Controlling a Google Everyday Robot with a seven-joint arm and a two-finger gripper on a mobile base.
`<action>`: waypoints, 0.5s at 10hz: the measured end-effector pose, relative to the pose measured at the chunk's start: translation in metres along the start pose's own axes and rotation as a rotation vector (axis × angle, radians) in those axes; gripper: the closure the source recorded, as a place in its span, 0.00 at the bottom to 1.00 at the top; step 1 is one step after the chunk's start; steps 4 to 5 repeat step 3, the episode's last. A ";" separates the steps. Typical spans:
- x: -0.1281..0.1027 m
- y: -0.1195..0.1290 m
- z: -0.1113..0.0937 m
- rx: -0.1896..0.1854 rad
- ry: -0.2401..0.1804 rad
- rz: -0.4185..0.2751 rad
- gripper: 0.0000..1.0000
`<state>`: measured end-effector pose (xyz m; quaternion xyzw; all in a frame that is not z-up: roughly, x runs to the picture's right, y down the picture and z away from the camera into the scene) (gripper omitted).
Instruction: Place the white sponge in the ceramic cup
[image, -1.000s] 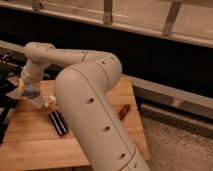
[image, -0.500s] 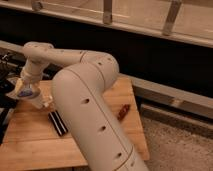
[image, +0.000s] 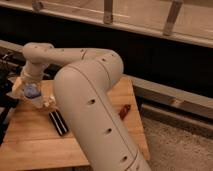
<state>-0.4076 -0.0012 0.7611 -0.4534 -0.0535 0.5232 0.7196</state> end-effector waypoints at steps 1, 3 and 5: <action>0.000 -0.006 -0.008 0.003 -0.017 0.019 0.20; -0.001 -0.011 -0.015 -0.002 -0.033 0.035 0.21; -0.001 -0.011 -0.015 -0.002 -0.033 0.035 0.21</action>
